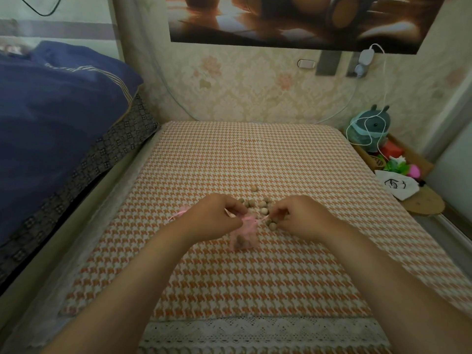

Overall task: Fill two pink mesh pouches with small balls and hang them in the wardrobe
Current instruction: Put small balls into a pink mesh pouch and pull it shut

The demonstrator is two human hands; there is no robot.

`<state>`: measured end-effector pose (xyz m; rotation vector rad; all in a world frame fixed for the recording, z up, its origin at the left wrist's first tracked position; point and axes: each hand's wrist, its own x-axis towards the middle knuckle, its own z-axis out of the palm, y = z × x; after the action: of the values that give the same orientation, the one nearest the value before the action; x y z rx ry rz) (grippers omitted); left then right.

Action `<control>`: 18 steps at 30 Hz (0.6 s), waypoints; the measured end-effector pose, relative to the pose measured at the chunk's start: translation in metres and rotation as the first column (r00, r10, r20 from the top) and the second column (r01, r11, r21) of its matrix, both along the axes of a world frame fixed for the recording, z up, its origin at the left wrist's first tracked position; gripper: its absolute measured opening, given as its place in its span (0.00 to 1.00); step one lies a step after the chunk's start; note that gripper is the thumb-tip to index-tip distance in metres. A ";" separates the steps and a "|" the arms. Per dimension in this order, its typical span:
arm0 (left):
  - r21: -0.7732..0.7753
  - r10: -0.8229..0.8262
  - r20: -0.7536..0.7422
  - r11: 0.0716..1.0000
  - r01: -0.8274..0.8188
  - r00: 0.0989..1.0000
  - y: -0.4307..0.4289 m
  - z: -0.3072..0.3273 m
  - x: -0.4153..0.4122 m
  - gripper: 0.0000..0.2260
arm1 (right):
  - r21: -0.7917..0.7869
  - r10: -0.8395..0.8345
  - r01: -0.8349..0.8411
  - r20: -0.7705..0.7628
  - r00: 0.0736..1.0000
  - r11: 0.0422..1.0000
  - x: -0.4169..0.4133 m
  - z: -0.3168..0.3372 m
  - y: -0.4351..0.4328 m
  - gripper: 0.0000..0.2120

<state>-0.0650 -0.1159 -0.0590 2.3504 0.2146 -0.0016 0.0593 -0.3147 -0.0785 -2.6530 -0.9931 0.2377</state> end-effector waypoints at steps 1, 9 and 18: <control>0.003 -0.009 0.002 1.000 0.009 1.000 0.000 0.000 -0.001 0.12 | -0.029 0.017 -0.017 0.009 1.000 0.999 -0.001 -0.004 0.001 0.06; 0.036 -0.005 0.044 0.999 0.004 0.999 0.000 -0.001 -0.003 0.11 | -0.038 0.013 -0.008 0.129 0.992 0.999 -0.005 -0.006 0.021 0.08; -0.030 0.056 0.092 0.998 -0.053 0.994 -0.006 -0.004 0.005 0.07 | 0.487 0.041 -0.027 -0.017 0.999 0.873 -0.034 0.020 0.030 0.05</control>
<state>-0.0604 -0.1218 -0.0632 2.3103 0.2314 0.1306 0.0249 -0.2846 -0.0582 -2.1669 -0.9432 0.0204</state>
